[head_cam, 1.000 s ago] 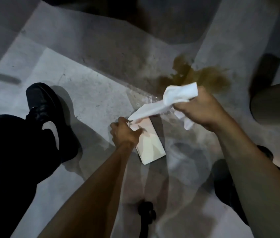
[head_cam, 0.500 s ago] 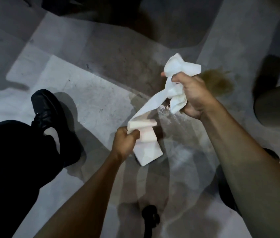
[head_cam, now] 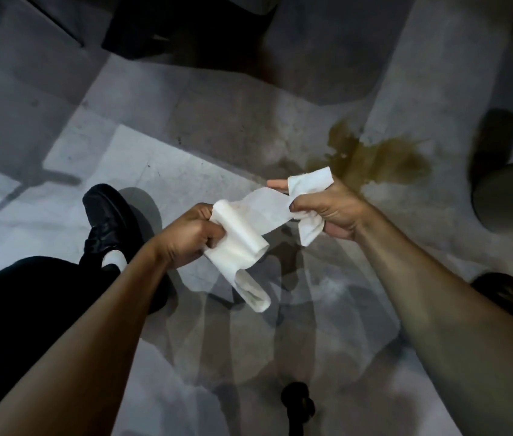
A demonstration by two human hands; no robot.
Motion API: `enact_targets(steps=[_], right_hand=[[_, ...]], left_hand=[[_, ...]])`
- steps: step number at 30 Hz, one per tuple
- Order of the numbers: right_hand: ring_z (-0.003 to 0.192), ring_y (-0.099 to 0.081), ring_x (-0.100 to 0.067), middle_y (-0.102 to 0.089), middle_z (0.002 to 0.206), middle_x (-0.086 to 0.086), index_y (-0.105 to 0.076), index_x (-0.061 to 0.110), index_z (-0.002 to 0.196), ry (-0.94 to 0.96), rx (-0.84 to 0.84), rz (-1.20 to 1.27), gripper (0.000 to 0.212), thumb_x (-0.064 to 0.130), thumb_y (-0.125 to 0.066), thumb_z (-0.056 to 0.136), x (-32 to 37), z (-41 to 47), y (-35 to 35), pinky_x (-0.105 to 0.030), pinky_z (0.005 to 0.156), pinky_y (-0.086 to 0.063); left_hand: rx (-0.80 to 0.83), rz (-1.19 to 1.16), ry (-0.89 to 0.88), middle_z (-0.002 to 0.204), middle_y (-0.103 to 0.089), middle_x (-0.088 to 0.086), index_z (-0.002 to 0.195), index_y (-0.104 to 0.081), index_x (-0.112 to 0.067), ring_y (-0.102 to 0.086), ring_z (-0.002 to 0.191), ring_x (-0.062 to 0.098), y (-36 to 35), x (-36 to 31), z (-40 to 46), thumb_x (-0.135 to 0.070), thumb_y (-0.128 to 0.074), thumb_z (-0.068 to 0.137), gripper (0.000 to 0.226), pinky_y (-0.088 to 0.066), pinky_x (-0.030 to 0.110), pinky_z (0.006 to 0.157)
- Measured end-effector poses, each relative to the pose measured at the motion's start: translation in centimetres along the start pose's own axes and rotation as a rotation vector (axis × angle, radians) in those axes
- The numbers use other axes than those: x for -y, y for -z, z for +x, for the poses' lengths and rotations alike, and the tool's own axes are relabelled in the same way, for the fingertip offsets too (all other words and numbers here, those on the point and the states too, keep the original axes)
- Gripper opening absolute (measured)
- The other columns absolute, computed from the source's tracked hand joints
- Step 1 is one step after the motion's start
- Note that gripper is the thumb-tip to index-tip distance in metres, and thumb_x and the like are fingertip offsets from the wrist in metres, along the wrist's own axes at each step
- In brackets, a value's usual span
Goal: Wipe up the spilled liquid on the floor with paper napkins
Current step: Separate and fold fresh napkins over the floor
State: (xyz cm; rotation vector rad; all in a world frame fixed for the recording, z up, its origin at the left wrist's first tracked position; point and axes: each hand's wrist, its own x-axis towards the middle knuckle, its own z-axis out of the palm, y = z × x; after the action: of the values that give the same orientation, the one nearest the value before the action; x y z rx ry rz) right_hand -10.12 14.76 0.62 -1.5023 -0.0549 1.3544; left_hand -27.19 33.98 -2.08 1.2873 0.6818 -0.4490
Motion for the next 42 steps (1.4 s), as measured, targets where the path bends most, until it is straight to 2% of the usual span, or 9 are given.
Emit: enact_targets(steps=[3,6,10,13,16,24,33,37,42], right_hand=[[0.086,-0.073,-0.025,-0.076,0.095,-0.013,-0.061,-0.005,0.096,-0.001,-0.043,0.149,0.023,-0.021,-0.052,0.083,-0.6,0.1,-0.9,-0.040,0.076,-0.059],[0.068,-0.063,-0.016,-0.066,0.076,-0.008,-0.066,0.006,0.086,0.019,-0.126,0.166,0.031,-0.021,-0.051,0.085,-0.3,0.2,-0.8,-0.034,0.068,-0.051],[0.078,-0.065,-0.020,-0.065,0.083,-0.008,-0.070,0.005,0.105,0.034,-0.065,0.229,0.023,-0.004,-0.063,0.085,1.8,-0.6,0.8,-0.034,0.072,-0.055],[0.087,-0.072,-0.025,-0.074,0.091,-0.015,-0.071,-0.002,0.100,-0.011,-0.031,-0.115,0.039,0.004,-0.089,0.066,2.8,-1.1,1.8,-0.039,0.076,-0.061],[0.079,-0.072,-0.028,-0.074,0.090,-0.018,-0.072,0.002,0.087,-0.073,0.058,-0.551,0.025,0.004,-0.090,0.069,3.6,-1.7,1.9,-0.041,0.063,-0.059],[0.073,-0.071,-0.025,-0.065,0.079,-0.011,-0.060,0.003,0.087,-0.044,0.096,0.003,0.017,-0.014,-0.061,0.091,2.4,-2.6,0.2,-0.041,0.059,-0.060],[0.059,-0.065,-0.015,-0.068,0.079,-0.007,-0.062,0.001,0.087,0.158,0.001,0.216,0.022,-0.016,-0.049,0.093,3.1,-4.0,1.4,-0.029,0.054,-0.058],[0.066,-0.061,-0.020,-0.064,0.084,-0.010,-0.068,0.006,0.083,0.139,-0.030,0.208,0.007,0.006,-0.063,0.078,2.6,-4.4,3.9,-0.031,0.057,-0.057],[0.064,-0.048,-0.019,-0.052,0.074,-0.006,-0.051,0.016,0.082,0.005,-0.131,0.312,0.044,0.060,-0.057,0.084,-1.4,-3.1,7.4,-0.030,0.057,-0.038]], left_hand=[[0.094,0.014,0.031,0.063,-0.053,0.013,0.072,-0.067,0.006,-0.051,0.058,0.024,-0.2,-1.2,0.3,-0.003,-0.052,0.043,0.034,-0.036,0.023,0.055],[0.132,0.047,0.002,0.069,-0.059,0.013,0.077,-0.071,-0.001,-0.056,0.064,0.025,-0.2,-1.6,0.7,-0.009,-0.059,0.042,0.037,-0.039,0.029,0.063],[0.233,0.223,-0.062,0.079,-0.075,-0.004,0.085,-0.077,-0.018,-0.070,0.074,0.010,-0.3,-1.9,0.7,-0.007,-0.062,0.058,0.033,-0.052,0.023,0.061],[0.218,0.264,-0.143,0.089,-0.078,-0.009,0.096,-0.075,-0.025,-0.074,0.088,0.011,-1.1,-2.4,0.4,-0.002,-0.059,0.067,0.039,-0.055,0.022,0.066],[0.200,0.316,-0.241,0.085,-0.076,-0.012,0.085,-0.075,-0.033,-0.073,0.084,0.010,-2.0,-3.1,0.2,-0.002,-0.065,0.072,0.035,-0.054,0.022,0.070],[0.069,0.296,-0.393,0.079,-0.072,-0.007,0.084,-0.069,-0.011,-0.069,0.076,0.006,-2.9,-3.5,0.2,0.017,-0.073,0.081,0.028,-0.053,0.022,0.067],[0.036,0.328,-0.331,0.112,-0.074,0.007,0.112,-0.072,-0.015,-0.071,0.099,0.012,-1.6,-1.9,0.0,-0.011,-0.079,0.074,0.039,-0.055,0.022,0.079],[0.008,0.295,-0.215,0.111,-0.074,0.011,0.113,-0.073,-0.013,-0.071,0.095,0.015,-0.1,-0.3,-0.1,0.009,-0.072,0.077,0.042,-0.058,0.026,0.072],[-0.154,0.331,0.102,0.085,-0.073,0.007,0.104,-0.073,-0.016,-0.066,0.078,0.023,1.0,1.8,1.2,0.015,-0.060,0.078,0.043,-0.051,0.028,0.059]])
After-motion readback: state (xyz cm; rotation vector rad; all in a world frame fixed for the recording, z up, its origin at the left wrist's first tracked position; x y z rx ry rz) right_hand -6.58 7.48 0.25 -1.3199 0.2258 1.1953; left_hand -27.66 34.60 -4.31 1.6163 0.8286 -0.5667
